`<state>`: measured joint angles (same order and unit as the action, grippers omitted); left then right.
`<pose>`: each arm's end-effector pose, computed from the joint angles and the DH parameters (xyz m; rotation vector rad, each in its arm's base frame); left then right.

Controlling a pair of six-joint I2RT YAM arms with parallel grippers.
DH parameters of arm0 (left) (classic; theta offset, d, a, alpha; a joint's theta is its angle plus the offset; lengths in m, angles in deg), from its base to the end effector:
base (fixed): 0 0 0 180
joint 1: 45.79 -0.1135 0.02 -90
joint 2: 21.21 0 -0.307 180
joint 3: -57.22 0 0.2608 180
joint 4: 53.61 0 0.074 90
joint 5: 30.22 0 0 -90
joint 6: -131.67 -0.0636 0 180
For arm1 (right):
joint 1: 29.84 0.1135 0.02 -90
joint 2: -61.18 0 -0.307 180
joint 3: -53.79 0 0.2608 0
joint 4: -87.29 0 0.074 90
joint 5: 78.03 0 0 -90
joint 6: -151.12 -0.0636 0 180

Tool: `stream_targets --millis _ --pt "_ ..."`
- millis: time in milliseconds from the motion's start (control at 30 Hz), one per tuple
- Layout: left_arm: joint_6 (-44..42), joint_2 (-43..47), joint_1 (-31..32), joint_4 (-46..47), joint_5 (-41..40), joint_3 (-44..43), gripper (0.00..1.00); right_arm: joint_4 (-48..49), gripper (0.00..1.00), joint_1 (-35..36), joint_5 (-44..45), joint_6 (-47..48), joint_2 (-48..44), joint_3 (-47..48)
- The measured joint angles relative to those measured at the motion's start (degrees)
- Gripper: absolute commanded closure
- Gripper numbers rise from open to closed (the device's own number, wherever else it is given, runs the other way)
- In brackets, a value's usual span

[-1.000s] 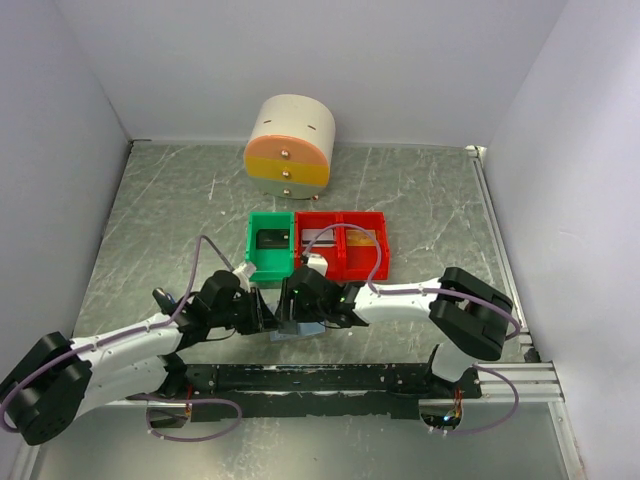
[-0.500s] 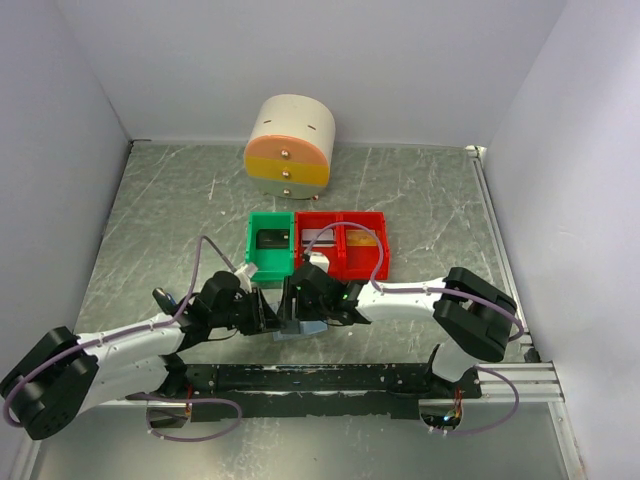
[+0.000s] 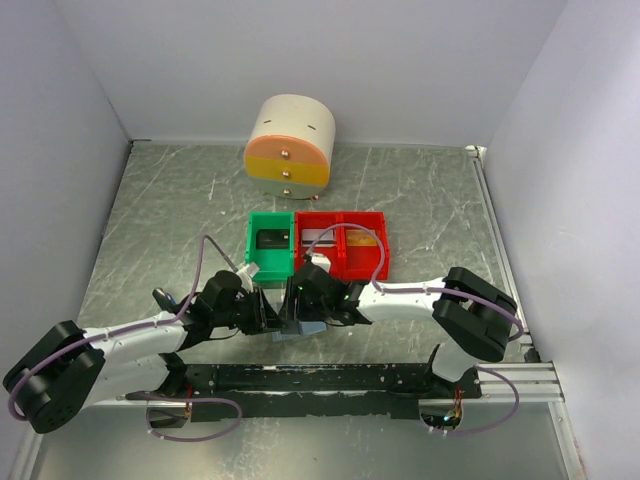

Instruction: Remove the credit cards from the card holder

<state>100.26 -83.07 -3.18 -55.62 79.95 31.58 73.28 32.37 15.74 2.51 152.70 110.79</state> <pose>0.1255 -0.1452 0.1474 -0.1361 2.5491 -1.2407 0.1594 0.2936 0.1696 -0.0495 2.6105 0.8170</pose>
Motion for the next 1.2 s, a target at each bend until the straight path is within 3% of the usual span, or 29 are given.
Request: stream_targets --millis 433,933,1200 --pt "-0.9 -0.3 0.0 -5.8 -3.9 -4.3 0.93 -0.9 0.32 -2.2 -0.4 -0.5 -8.7 -2.6" --pt "-11.8 -3.7 0.4 -29.7 -11.9 -19.4 0.91 -6.9 0.37 -4.3 3.4 -1.0 -18.3 -8.9" --pt "-13.4 -9.5 4.8 -36.4 -17.5 -26.6 0.88 -6.5 0.38 -4.4 4.0 -2.2 -19.7 -9.5"
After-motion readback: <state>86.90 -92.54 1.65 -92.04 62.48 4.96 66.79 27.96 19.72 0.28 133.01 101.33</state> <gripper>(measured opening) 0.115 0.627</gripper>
